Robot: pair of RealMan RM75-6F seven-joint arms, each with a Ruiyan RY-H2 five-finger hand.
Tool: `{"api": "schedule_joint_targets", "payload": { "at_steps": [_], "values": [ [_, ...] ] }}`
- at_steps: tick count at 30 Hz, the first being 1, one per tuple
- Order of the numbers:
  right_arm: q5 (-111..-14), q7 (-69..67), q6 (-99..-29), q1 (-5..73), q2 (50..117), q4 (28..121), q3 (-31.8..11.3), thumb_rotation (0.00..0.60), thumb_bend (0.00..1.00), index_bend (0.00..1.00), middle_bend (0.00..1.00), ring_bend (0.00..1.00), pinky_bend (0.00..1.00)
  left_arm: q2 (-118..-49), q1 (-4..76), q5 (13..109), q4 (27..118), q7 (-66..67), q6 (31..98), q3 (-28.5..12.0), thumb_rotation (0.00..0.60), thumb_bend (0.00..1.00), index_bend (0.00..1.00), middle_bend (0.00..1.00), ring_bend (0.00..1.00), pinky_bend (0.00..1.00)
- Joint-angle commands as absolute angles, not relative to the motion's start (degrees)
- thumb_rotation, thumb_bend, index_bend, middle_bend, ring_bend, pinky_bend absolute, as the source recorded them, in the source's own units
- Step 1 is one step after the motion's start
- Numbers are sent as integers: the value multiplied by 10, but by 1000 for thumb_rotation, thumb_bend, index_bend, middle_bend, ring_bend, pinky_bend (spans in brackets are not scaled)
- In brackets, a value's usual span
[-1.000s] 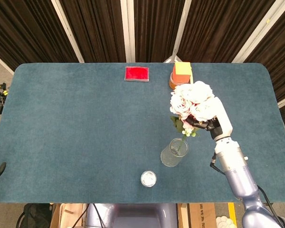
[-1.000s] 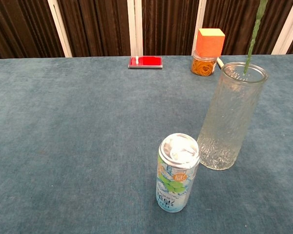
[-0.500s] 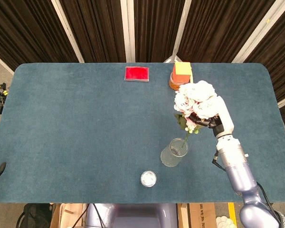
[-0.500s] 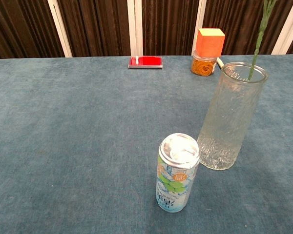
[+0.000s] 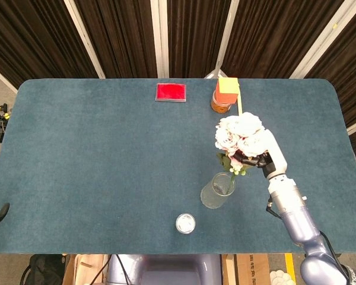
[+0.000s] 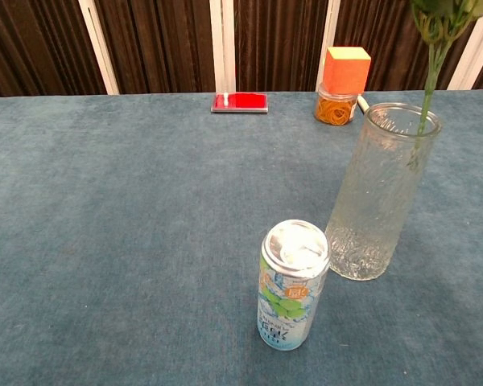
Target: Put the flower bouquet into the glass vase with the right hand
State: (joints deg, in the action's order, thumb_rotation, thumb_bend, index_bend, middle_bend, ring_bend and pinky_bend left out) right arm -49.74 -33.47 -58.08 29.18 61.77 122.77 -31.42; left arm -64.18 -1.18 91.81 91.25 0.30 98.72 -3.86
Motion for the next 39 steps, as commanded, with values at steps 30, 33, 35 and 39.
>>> {"api": "schedule_joint_targets", "payload": {
  "at_steps": [30,33,35,39],
  "values": [
    [-722,-444,-506,246,590,1173,-220,600,120,150,108,123,17,-644,-11,915,918,19,979,-37,600,335,140,0,0,94],
    [-742,-455,-502,240,568,1175,-215,600,92,99,71,84,3,-644,-10,915,919,19,978,-36,600,335,140,0,0,94],
    [-754,-462,-501,236,553,1176,-211,600,90,74,55,68,0,-644,-10,916,919,19,977,-36,600,335,140,0,0,94],
    [-780,-481,-515,219,519,1178,-206,600,90,55,41,54,0,-643,-10,915,920,19,976,-36,600,335,140,0,0,94]
  ]
}}
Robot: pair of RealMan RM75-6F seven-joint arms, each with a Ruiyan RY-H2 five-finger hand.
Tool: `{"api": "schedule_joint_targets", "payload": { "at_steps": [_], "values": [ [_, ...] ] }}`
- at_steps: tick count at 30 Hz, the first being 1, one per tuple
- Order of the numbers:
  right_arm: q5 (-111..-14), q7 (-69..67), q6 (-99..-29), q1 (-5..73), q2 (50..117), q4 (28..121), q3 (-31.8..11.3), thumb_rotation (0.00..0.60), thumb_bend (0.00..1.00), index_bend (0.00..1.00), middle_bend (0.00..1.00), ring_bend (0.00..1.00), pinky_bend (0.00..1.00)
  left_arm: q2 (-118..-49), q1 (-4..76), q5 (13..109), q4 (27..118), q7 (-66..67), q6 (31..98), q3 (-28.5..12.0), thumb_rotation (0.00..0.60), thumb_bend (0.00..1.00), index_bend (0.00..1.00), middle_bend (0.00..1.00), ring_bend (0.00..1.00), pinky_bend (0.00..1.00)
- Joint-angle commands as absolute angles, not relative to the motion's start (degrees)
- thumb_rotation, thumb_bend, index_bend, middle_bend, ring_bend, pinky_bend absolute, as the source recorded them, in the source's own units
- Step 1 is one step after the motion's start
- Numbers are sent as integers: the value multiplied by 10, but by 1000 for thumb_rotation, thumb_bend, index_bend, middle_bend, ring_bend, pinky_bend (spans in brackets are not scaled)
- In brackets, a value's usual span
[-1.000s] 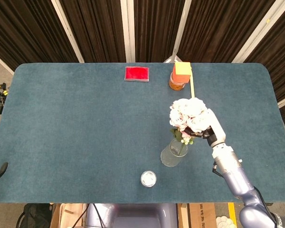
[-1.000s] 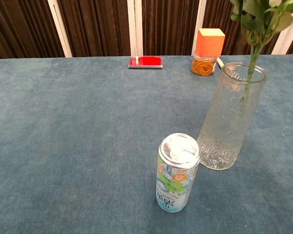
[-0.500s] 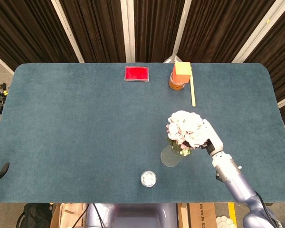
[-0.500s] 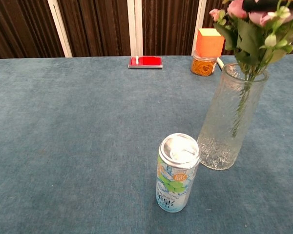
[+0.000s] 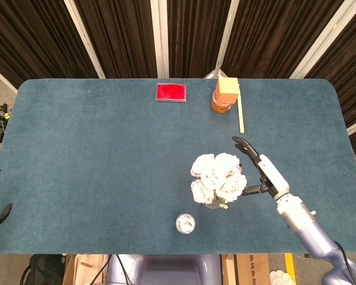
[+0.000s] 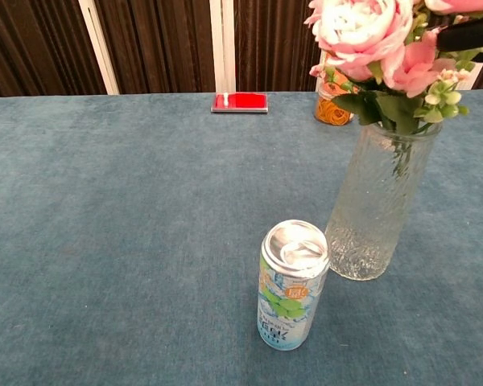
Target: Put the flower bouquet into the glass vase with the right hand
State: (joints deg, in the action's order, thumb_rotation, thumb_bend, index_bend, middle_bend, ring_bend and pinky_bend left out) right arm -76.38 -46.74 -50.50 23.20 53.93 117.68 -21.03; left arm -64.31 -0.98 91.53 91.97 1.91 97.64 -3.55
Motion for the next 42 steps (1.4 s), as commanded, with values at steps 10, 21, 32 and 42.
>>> {"api": "schedule_joint_targets", "payload": {
  "at_steps": [10,21,32,42],
  "values": [
    [-893,-641,-578,156,384,1103,-176,600,83,55,49,64,6,-640,-12,913,923,12,978,-35,600,335,140,0,0,94],
    [-830,-173,-779,82,509,988,-141,600,82,67,68,33,1,-639,-13,916,923,9,980,-35,600,335,140,0,0,94],
    [-897,63,-842,47,601,974,-64,600,82,83,68,29,0,-635,-13,912,922,1,979,-36,600,335,140,0,0,94],
    [-869,133,-866,31,634,963,-63,600,82,83,68,28,0,-626,-14,894,926,-13,971,-40,600,335,140,0,0,94]
  ]
}}
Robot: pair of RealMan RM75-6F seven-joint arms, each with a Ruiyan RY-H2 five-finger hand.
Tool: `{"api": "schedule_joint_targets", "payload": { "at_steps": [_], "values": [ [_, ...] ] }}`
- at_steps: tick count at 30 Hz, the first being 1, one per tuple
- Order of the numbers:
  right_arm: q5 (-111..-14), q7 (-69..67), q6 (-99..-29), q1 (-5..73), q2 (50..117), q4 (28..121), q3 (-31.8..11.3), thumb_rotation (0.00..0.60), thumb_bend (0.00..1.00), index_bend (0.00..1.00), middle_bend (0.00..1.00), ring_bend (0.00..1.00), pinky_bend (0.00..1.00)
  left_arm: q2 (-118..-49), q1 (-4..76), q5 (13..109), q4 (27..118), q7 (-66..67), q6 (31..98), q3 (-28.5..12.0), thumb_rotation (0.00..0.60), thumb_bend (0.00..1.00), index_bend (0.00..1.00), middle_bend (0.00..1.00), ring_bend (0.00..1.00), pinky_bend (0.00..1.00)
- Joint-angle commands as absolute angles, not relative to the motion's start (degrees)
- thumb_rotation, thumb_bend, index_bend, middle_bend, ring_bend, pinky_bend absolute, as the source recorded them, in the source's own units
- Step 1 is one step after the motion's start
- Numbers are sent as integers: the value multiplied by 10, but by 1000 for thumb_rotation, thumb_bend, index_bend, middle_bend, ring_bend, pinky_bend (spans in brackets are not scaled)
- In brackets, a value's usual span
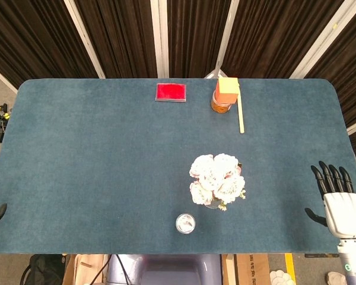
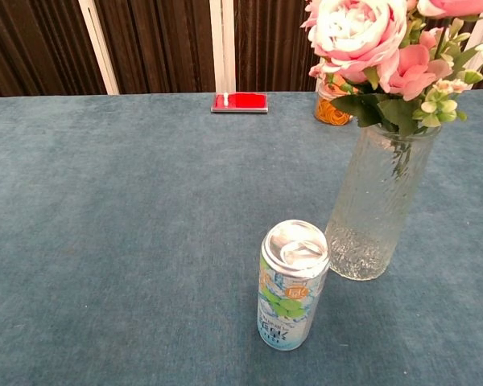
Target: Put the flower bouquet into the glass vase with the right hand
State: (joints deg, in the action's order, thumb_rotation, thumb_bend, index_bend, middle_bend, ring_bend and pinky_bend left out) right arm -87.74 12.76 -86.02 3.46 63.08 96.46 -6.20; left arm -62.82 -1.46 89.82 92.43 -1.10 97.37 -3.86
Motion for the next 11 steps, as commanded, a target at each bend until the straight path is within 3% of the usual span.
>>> {"api": "schedule_joint_targets", "payload": {
  "at_steps": [1,11],
  "values": [
    [-867,132,-869,31,635,961,-64,600,82,83,68,28,0,-625,-14,893,926,-13,969,-40,600,335,140,0,0,94],
    [-855,97,-883,22,616,960,-68,600,83,83,68,28,0,-622,-7,886,920,-23,954,-42,600,335,140,0,0,94]
  ]
}}
